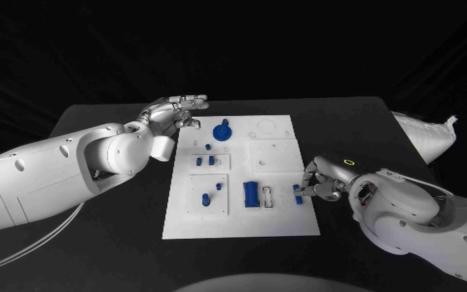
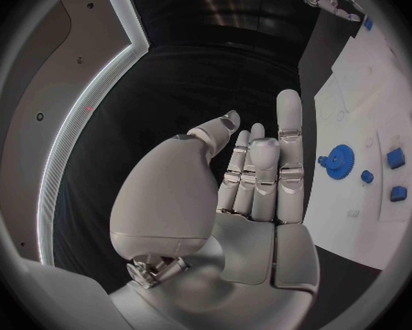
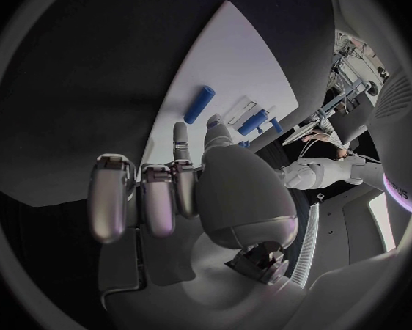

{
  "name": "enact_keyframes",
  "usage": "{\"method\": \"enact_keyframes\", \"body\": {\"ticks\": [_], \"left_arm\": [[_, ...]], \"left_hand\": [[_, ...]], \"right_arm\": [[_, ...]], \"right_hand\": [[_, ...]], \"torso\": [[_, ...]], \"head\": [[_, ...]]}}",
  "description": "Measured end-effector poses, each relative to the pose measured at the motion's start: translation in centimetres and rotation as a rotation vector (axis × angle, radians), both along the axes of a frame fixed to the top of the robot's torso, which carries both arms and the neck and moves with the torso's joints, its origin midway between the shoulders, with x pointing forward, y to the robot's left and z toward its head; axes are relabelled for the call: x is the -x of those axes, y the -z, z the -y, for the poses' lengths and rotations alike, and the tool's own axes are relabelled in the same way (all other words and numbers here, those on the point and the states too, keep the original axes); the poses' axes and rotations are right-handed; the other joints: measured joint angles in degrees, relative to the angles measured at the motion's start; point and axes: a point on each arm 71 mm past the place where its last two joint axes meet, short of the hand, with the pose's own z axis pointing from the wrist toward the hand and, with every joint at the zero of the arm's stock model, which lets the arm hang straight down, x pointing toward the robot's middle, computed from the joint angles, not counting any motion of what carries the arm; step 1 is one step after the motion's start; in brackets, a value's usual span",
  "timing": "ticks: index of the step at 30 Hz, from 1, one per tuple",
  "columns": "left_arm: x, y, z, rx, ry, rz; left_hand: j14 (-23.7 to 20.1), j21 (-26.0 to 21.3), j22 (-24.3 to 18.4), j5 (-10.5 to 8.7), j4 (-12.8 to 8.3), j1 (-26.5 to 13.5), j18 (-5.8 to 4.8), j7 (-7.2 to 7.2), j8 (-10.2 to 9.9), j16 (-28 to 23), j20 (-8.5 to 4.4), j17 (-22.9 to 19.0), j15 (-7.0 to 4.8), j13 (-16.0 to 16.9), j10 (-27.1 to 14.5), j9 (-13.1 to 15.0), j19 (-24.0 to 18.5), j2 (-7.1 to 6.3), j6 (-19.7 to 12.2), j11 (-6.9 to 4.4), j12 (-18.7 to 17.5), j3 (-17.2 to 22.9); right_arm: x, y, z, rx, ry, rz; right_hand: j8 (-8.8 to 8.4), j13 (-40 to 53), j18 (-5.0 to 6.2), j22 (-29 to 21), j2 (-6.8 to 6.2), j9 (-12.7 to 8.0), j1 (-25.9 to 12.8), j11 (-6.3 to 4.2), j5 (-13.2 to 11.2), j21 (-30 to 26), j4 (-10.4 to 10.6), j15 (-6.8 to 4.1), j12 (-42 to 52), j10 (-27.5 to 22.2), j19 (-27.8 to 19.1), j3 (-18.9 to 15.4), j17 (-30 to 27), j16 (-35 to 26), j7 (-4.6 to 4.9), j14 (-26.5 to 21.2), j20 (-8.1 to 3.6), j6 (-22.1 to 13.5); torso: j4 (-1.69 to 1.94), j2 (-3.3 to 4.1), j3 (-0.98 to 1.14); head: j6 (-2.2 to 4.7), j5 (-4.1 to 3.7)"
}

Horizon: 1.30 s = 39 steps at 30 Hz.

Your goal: Assemble the parts on the task board

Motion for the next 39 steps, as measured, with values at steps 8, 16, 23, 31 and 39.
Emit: {"method": "enact_keyframes", "body": {"ticks": [8,16,23,31,39], "left_arm": [[0.0,0.0,0.0,0.0,-0.001,0.0],[0.0,0.0,0.0,0.0,0.0,0.0],[0.0,0.0,-0.1,0.0,0.0,-0.001],[0.0,0.0,-0.1,-0.001,0.0,-0.001],[0.0,0.0,-0.1,-0.001,-0.001,-0.002]], "left_hand": [[0.0,0.0,0.0,0.0,0.0,0.0,0.0,0.0,0.0,0.0,0.0,0.0,0.0,0.0,0.0,0.0,0.0,0.0,0.0,0.0,0.0,0.0],[0.0,0.0,0.0,0.0,0.0,-0.2,0.0,-0.2,0.0,0.0,0.0,-0.1,0.0,0.0,-0.2,0.0,0.0,0.25,-0.2,0.21,0.5,0.0],[0.0,0.0,0.0,0.0,0.0,-0.2,-0.01,-0.2,0.0,0.0,0.0,-0.1,0.0,0.0,-0.2,0.0,0.0,0.23,-0.2,0.21,0.5,0.0],[0.0,0.0,0.0,0.0,0.0,-0.2,0.0,-0.2,0.0,0.0,0.0,-0.1,0.0,0.0,-0.2,0.0,0.0,0.23,-0.2,0.21,0.5,0.0],[0.0,0.0,0.0,0.0,0.0,-0.2,0.0,-0.2,0.0,0.0,0.0,-0.1,0.0,0.0,-0.2,0.0,0.0,0.23,-0.2,0.21,0.5,0.0]], "right_arm": [[-0.1,0.6,-0.6,0.02,-0.02,-0.011],[-0.4,1.1,-1.1,0.045,-0.038,-0.022],[-0.9,1.3,-1.6,0.07,-0.054,-0.016],[-0.9,1.3,-2.3,0.092,-0.081,0.005],[-0.7,1.3,-2.7,0.099,-0.101,0.018]], "right_hand": [[0.0,0.0,0.0,0.0,0.08,0.0,0.1,0.09,0.0,-0.1,0.0,0.0,0.0,-0.1,0.0,0.0,0.0,0.0,-0.21,0.0,0.0,0.2],[-1.12,0.1,0.01,-0.2,-0.76,-0.3,3.5,0.1,-3.5,-0.2,-2.2,0.11,0.1,-0.1,0.0,3.4,0.0,-0.1,-0.36,0.1,0.0,0.8],[-2.06,0.1,0.01,-0.3,-2.1,-0.4,5.6,0.33,-7.5,-0.6,-4.0,0.13,-0.5,-0.3,0.0,7.6,0.0,-0.2,-0.24,0.1,0.0,1.3],[-3.16,0.1,0.0,-0.3,-2.8,-0.4,6.3,0.33,-8.1,-0.6,-5.4,0.13,-0.5,-0.3,0.0,10.6,0.0,-0.2,-0.33,0.1,-0.01,1.6],[-4.38,0.1,0.01,-0.2,-3.32,-1.9,6.8,0.41,-2.9,-0.6,-5.8,0.14,-0.5,-0.4,0.0,13.5,0.0,-0.2,-0.48,0.1,-0.01,1.9]], "torso": [[0.04,0.0,0.0],[0.03,-0.01,-0.01],[0.06,-0.03,-0.01],[0.03,-0.04,-0.01],[0.02,-0.06,-0.01]], "head": [[-0.25,0.1],[-0.4,0.18],[-0.47,0.26],[-0.58,0.42],[-0.63,0.42]]}}
